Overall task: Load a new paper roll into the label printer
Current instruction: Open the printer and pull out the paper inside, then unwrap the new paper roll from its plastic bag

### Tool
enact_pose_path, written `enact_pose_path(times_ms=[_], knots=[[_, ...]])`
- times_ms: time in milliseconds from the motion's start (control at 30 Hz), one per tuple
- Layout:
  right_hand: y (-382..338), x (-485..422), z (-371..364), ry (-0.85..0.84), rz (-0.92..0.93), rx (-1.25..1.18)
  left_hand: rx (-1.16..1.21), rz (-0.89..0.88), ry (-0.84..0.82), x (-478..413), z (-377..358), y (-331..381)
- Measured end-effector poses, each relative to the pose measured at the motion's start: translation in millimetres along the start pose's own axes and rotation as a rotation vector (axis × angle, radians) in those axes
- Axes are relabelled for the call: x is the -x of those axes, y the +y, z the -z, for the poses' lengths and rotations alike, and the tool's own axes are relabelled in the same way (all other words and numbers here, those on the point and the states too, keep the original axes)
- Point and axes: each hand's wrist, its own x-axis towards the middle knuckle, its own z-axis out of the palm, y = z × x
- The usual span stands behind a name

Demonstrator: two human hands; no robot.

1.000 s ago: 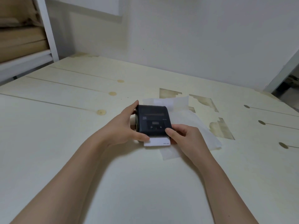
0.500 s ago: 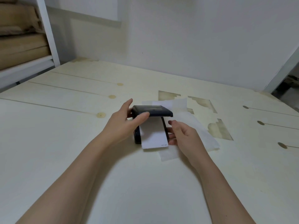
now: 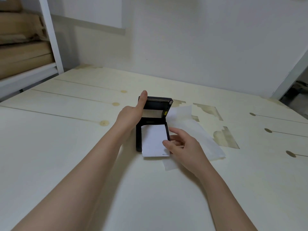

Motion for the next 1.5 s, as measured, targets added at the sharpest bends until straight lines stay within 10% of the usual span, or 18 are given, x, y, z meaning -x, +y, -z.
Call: enact_pose_path(times_ms=[367,833,1033,1233,1400,1500], knots=[[12,1,-6,-0.197,0.067,0.250,0.189,0.182,-0.059,-12,-6,12],[-3,-16,-39,0.218,0.279,0.122,0.218,0.063,0.038,-18,11,4],[-12,-12,-5,0.373,0.007,-0.448,0.012,-0.125,0.336,4,-7,3],[0,-4,51,0.569,-0.027,-0.329,-0.174,-0.490,0.684,32,-44,6],[35,-5,101,0.618,-0.128,-0.020,-0.383,-0.767,0.057,56,-88,16],[57,2,117,0.606,-0.274,0.165,-0.830,-0.528,-0.139,58,-129,5]])
